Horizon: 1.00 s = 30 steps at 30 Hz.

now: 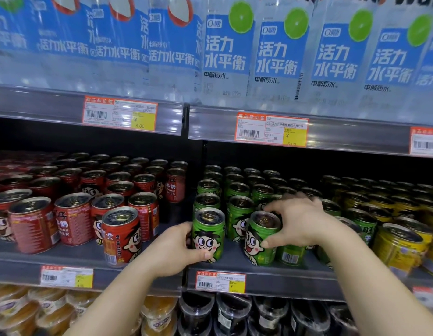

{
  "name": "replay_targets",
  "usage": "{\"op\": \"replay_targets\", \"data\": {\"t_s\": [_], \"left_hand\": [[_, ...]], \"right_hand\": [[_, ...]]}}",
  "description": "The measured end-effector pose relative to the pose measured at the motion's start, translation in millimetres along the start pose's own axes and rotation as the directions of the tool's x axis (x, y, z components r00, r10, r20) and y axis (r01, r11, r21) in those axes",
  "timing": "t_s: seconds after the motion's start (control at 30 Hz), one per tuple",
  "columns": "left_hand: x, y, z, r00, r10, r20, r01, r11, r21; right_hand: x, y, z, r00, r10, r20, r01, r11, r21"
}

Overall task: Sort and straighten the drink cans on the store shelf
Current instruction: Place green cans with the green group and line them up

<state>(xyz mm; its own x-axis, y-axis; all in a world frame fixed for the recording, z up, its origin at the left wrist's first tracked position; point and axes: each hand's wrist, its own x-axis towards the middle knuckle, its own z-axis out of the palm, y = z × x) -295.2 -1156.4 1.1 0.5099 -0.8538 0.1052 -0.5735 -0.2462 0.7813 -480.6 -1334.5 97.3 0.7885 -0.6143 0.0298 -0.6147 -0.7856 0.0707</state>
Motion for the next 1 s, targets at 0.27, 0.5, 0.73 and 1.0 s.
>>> {"op": "replay_targets", "data": {"t_s": [0.27, 0.5, 0.73, 1.0], "left_hand": [[4, -3, -2, 0.998, 0.046, -0.030, -0.045, 0.999, 0.027], [8, -2, -8, 1.000, -0.015, 0.027, 0.016, 1.000, -0.018], [6, -4, -5, 1.000, -0.009, 0.027, 0.011, 0.997, -0.071], [-14, 10, -6, 0.980, -0.013, -0.200, 0.028, 0.997, 0.073]], "right_hand": [[2, -16, 33, 0.970, -0.030, -0.243, 0.087, 0.969, 0.231], [-2, -28, 40, 0.956, -0.007, -0.294, 0.087, 0.961, 0.261], [-6, -22, 31, 0.970, -0.083, -0.231, 0.151, 0.943, 0.296], [-20, 9, 27, 0.918, 0.100, -0.383, 0.043, 0.936, 0.348]]}}
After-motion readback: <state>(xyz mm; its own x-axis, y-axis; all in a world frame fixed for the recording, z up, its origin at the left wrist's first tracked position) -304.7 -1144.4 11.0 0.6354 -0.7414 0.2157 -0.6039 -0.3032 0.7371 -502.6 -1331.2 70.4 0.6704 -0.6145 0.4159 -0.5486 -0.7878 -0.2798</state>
